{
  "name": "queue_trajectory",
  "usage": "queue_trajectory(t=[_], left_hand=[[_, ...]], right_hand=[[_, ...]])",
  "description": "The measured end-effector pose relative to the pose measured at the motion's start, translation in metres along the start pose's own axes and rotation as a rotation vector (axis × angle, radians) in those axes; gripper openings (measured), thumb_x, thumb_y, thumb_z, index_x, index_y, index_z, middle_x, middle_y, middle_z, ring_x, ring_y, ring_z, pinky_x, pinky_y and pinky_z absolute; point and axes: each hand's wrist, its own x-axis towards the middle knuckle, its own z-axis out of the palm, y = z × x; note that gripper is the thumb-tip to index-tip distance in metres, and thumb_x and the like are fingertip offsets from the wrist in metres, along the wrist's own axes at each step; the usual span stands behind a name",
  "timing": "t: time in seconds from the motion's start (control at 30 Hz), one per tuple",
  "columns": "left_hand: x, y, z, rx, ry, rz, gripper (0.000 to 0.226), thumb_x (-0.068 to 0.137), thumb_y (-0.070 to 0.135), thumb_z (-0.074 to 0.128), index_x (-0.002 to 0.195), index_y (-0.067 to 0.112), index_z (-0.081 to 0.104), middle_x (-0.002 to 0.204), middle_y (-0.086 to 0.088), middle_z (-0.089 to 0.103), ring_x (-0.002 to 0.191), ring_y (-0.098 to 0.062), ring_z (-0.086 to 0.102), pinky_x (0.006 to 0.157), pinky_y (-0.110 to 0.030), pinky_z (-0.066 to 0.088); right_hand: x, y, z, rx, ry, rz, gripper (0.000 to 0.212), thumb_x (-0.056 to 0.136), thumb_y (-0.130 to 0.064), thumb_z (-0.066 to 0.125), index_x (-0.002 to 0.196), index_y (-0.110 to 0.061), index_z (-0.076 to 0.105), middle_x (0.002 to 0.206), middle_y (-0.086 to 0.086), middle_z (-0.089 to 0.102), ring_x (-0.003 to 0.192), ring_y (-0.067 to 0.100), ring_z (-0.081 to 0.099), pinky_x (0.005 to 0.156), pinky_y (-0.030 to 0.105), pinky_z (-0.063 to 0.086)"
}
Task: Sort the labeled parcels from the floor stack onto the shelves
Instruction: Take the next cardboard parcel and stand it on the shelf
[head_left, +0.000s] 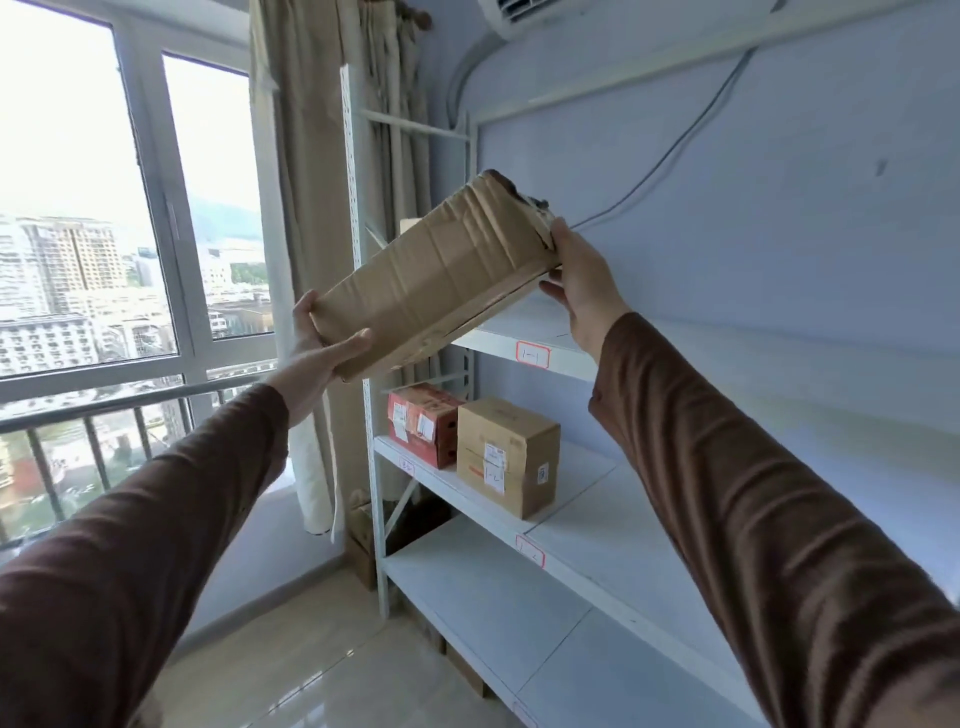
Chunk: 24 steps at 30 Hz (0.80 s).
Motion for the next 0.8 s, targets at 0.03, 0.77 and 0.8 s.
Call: queue_trajectory(t=[0.03, 0.77, 0.8], left_hand=[[0.007, 0.000, -0.002, 0.057, -0.017, 0.002, 0.143, 0.040, 0.047, 0.103, 0.151, 0.046, 0.012, 0.148, -0.007, 0.042, 0.126, -0.025, 0.059, 0.086, -0.031, 0.059], [0.201, -0.061, -0.076, 0.114, -0.133, 0.044, 0.099, 0.058, 0.091, 0.067, 0.137, 0.043, 0.032, 0.143, 0.000, 0.045, 0.135, -0.022, 0.052, 0.108, -0.040, 0.047], [0.211, -0.064, -0.078, 0.082, -0.133, 0.030, 0.099, 0.060, 0.092, 0.065, 0.138, 0.039, 0.033, 0.147, -0.004, 0.042, 0.137, -0.024, 0.051, 0.106, -0.040, 0.048]], right_hand=[[0.006, -0.002, 0.002, -0.007, -0.001, -0.007, 0.025, 0.102, -0.042, 0.050, 0.098, -0.029, 0.072, 0.100, -0.004, 0.069, 0.096, 0.014, 0.064, 0.095, 0.032, 0.054], [0.140, 0.096, 0.078, -0.058, 0.010, -0.310, 0.043, 0.094, -0.040, 0.070, 0.135, -0.031, 0.058, 0.135, 0.004, 0.063, 0.119, 0.018, 0.066, 0.110, 0.045, 0.050], [0.143, 0.103, 0.081, -0.038, 0.003, -0.309, 0.051, 0.095, -0.037, 0.071, 0.141, -0.028, 0.053, 0.140, 0.006, 0.061, 0.122, 0.020, 0.066, 0.108, 0.040, 0.051]])
